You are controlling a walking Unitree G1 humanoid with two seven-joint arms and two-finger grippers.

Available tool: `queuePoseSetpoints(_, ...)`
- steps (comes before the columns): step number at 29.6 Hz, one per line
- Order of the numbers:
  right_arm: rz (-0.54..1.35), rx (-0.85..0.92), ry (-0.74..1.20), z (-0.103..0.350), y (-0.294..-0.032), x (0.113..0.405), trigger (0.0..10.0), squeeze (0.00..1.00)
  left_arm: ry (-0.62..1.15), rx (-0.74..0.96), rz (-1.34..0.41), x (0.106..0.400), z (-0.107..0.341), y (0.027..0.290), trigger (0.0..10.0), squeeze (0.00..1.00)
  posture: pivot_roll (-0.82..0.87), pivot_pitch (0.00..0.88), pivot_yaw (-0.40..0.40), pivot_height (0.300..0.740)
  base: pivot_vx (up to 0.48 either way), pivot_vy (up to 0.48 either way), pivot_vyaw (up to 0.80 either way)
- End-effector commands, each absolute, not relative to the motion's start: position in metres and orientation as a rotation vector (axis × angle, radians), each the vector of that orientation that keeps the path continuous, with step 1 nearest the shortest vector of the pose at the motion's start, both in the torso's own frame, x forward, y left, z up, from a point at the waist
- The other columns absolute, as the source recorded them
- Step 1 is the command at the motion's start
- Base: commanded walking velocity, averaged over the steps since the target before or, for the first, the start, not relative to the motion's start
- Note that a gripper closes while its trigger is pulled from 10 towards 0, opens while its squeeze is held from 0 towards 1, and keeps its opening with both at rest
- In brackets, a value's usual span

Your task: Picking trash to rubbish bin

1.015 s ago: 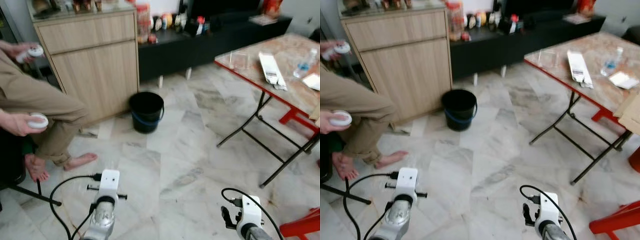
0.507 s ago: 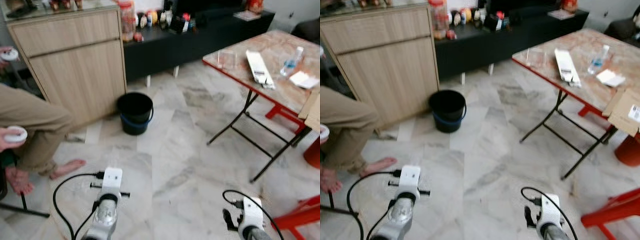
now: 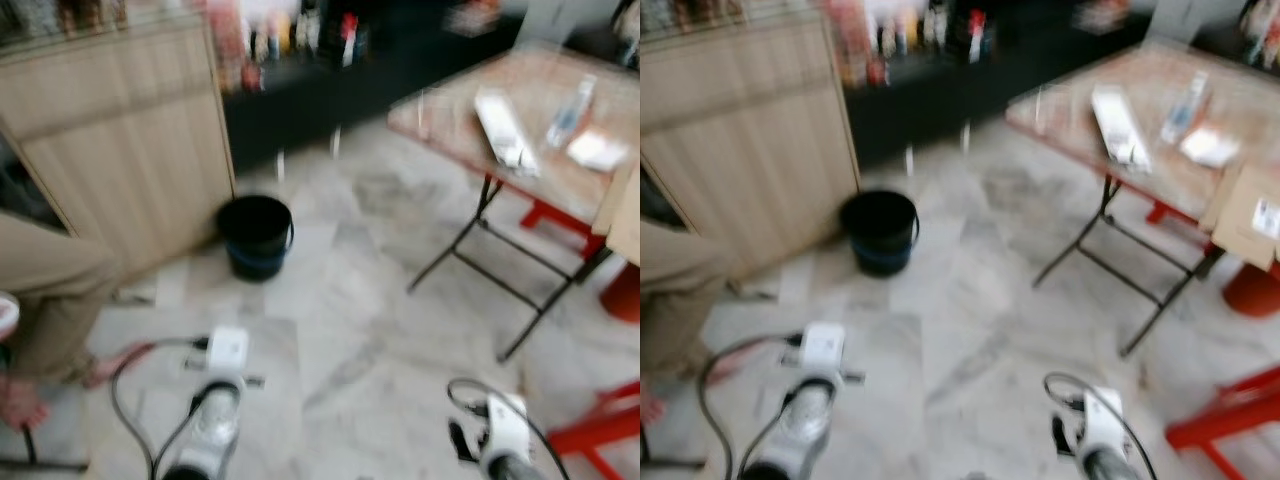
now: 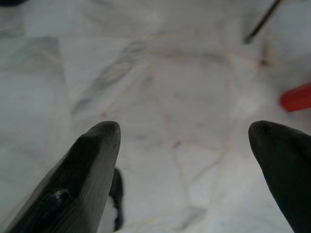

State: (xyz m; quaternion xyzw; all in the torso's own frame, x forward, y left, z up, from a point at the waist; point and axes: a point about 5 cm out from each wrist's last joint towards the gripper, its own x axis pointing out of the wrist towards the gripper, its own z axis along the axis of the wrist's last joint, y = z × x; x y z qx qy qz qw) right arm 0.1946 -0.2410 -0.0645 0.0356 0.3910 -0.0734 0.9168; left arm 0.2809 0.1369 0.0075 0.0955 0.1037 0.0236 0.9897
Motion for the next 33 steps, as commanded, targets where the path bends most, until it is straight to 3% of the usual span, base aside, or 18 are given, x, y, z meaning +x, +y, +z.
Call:
queuePoseSetpoints(1, -0.150, 0.082, 0.789, -0.0628, -0.2390, 0.1985, 10.0, 0.00, 0.236, 0.206, 0.075, 0.2753, 0.0018, 0.1476, 10.0, 0.00, -0.09, 0.112, -0.082, 0.740, 0.337, 0.000, 0.00)
queuePoseSetpoints(25, -0.131, 0.032, 0.799, -0.0629, -0.2396, 0.1981, 10.0, 0.00, 0.237, 0.202, 0.055, 0.2766, 0.0020, 0.1411, 10.0, 0.00, -0.09, 0.080, -0.074, 0.740, 0.338, 0.000, 0.00)
queuePoseSetpoints(29, -0.142, 0.038, 0.799, -0.0633, -0.2415, 0.1962, 10.0, 0.00, 0.233, 0.202, 0.051, 0.2776, 0.0030, 0.1400, 10.0, 0.00, -0.09, 0.076, -0.076, 0.740, 0.343, 0.000, 0.80)
queuePoseSetpoints(33, -0.165, 0.067, 0.796, -0.0637, -0.2424, 0.1951, 10.0, 0.00, 0.231, 0.201, 0.051, 0.2777, 0.0032, 0.1397, 10.0, 0.00, -0.09, 0.076, -0.076, 0.740, 0.349, 0.000, 0.00)
